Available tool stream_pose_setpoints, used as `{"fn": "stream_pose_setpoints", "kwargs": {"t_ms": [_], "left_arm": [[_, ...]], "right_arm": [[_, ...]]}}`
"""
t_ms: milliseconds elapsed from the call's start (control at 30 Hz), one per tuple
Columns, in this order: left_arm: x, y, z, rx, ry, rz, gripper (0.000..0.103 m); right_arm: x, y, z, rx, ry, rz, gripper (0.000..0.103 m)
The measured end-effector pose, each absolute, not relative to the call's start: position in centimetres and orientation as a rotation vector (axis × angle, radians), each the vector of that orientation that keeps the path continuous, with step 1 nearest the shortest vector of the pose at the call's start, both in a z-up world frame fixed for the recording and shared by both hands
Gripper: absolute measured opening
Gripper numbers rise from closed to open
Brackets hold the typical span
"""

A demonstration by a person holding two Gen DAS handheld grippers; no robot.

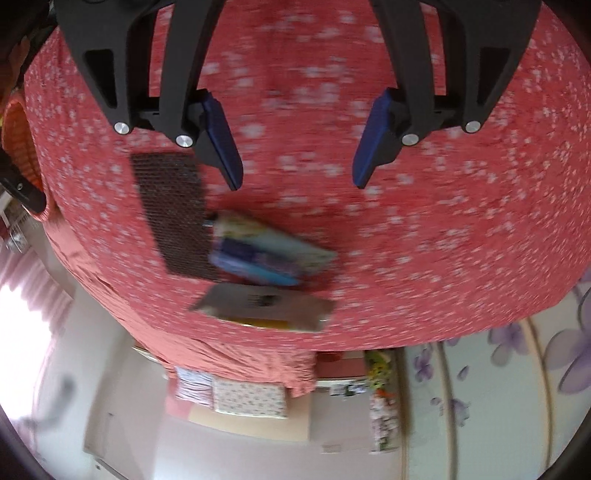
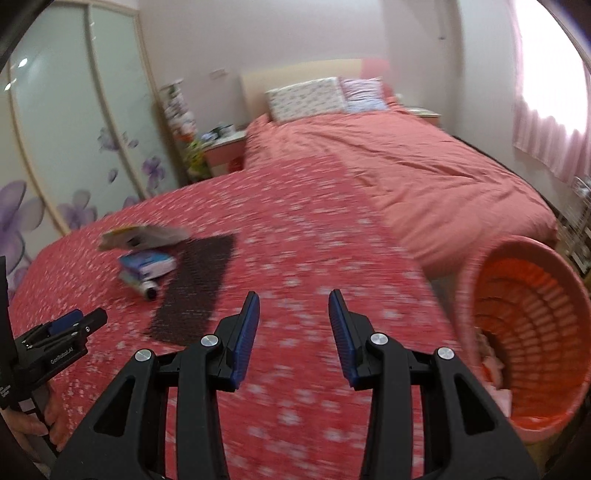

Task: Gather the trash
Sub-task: 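Move both open tools back over the bed toward the black mesh mat, then grasp the black mesh mat by its edge with the right tool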

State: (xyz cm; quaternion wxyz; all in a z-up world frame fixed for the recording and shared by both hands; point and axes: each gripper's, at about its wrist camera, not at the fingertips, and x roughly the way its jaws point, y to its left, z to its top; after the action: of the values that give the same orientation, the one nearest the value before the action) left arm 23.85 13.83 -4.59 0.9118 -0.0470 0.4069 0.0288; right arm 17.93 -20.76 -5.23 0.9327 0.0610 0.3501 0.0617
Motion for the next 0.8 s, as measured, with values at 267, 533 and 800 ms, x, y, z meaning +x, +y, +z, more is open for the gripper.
{"fn": "stream_pose_setpoints", "kwargs": {"t_ms": [267, 533, 800], "left_arm": [[23.4, 19.4, -5.5, -0.160, 0.845, 0.120, 0.063], [23.2, 21.3, -6.5, -0.198, 0.861, 0.120, 0.063], [23.5, 21.4, -7.1, -0.204, 0.873, 0.124, 0.065]], "right_arm": [[21.5, -13.1, -6.7, 0.059, 0.744, 0.246, 0.062], [25.5, -9.2, -8.8, -0.049, 0.828, 0.217, 0.062], [25.4, -8.9, -9.7, -0.074, 0.867, 0.236, 0.038]]}}
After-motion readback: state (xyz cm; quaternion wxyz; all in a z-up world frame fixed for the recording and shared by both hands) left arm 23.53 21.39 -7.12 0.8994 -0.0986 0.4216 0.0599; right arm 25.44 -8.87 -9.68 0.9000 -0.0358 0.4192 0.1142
